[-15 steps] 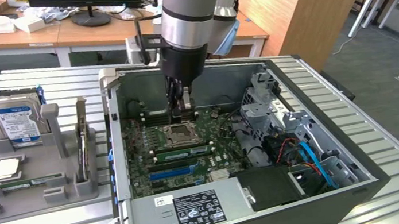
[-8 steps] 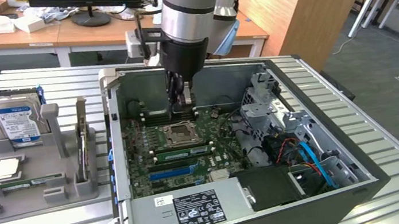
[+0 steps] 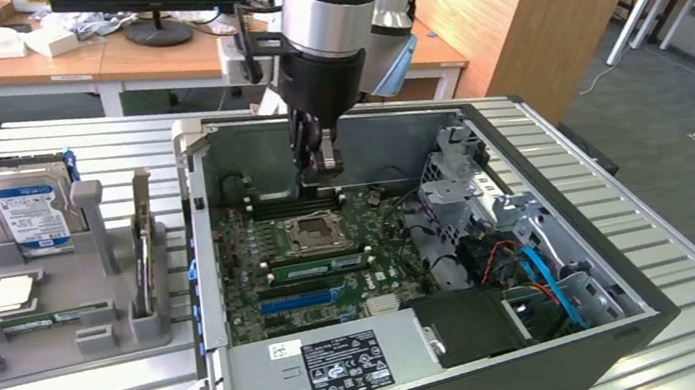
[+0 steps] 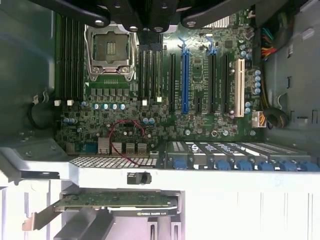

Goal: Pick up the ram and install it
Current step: 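Press down the ram until it locks into place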

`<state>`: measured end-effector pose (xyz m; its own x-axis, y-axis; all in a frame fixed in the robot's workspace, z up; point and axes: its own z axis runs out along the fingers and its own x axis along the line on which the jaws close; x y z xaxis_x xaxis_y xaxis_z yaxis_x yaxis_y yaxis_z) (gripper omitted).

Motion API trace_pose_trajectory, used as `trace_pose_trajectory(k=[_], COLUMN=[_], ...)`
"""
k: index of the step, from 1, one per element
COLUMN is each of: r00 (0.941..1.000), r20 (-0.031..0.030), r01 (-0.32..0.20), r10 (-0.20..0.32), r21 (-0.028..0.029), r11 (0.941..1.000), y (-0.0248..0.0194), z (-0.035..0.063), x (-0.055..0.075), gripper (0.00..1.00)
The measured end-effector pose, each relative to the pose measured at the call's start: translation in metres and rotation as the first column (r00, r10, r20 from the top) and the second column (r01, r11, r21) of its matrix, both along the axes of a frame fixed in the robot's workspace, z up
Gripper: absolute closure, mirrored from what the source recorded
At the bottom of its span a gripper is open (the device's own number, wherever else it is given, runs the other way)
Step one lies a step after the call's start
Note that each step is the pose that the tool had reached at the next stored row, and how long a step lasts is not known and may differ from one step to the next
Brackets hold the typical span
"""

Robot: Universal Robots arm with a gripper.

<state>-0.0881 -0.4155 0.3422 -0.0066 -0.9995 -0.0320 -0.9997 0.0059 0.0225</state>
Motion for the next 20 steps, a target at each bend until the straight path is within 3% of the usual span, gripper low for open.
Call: trace_pose_trajectory(k=[10, 20], r00=[1.0000, 1.0000], r20=[0.0000, -0.0001], r01=[0.000, 0.000], r10=[0.000, 0.000], r21=[0.0001, -0.0001], r11=[1.0000, 1.0000], y=[0.0000, -0.0001], z=[0.0123, 0.0127], x=[0.000, 0.001], gripper=[0.90, 0.90])
